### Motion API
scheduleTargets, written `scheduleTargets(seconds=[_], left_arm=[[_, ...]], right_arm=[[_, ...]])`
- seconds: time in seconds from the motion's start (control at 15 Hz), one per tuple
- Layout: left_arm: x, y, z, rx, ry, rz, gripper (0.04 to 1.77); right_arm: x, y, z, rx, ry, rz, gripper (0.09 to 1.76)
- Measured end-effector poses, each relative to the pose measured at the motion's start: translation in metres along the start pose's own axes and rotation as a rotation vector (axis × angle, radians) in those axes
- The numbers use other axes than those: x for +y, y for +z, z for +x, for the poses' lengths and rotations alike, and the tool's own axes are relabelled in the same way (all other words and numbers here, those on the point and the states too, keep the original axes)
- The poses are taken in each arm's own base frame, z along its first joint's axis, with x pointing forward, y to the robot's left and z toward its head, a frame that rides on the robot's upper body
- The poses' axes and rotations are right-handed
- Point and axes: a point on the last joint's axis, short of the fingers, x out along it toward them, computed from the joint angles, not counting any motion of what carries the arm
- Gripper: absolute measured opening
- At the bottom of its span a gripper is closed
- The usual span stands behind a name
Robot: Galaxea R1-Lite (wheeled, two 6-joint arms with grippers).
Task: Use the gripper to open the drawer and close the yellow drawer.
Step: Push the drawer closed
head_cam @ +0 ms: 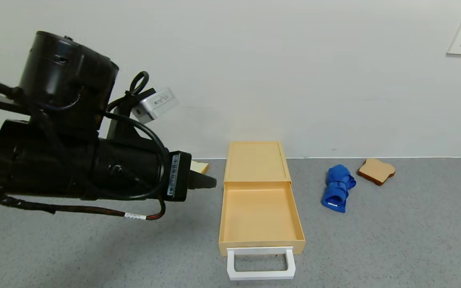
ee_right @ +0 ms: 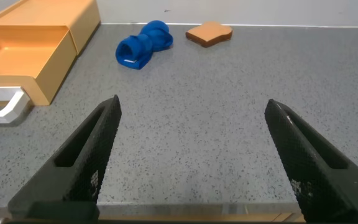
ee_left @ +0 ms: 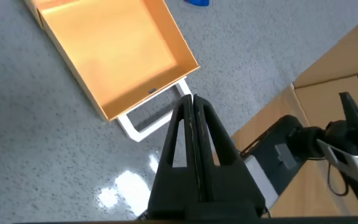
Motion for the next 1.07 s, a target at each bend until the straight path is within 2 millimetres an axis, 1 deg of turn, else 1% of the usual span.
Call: scheduleTargets(seconds=[0.27,0.53,1.0,1.07], left_arm=[[0.008,-0.016,-0.012,-0.061,-0.041,0.082,0.11],[0.011,-0.025,-0.014,-0.102,-0.045,0.096,0.11],[0.012,-0.028,-0.015,-0.099,-0.038,0.094,0.11],[0.012,-0.028,-0.015,-0.099,-0.038,0.093,0.26]], right_arm=[[0.000,0.000,0.000,0.000,0.000,0.000,1.70],[0.000,0.000,0.000,0.000,0.000,0.000,1.70],[0.000,0.000,0.000,0.000,0.000,0.001,1.70],[0.000,0.000,0.000,0.000,0.000,0.000,1.70]])
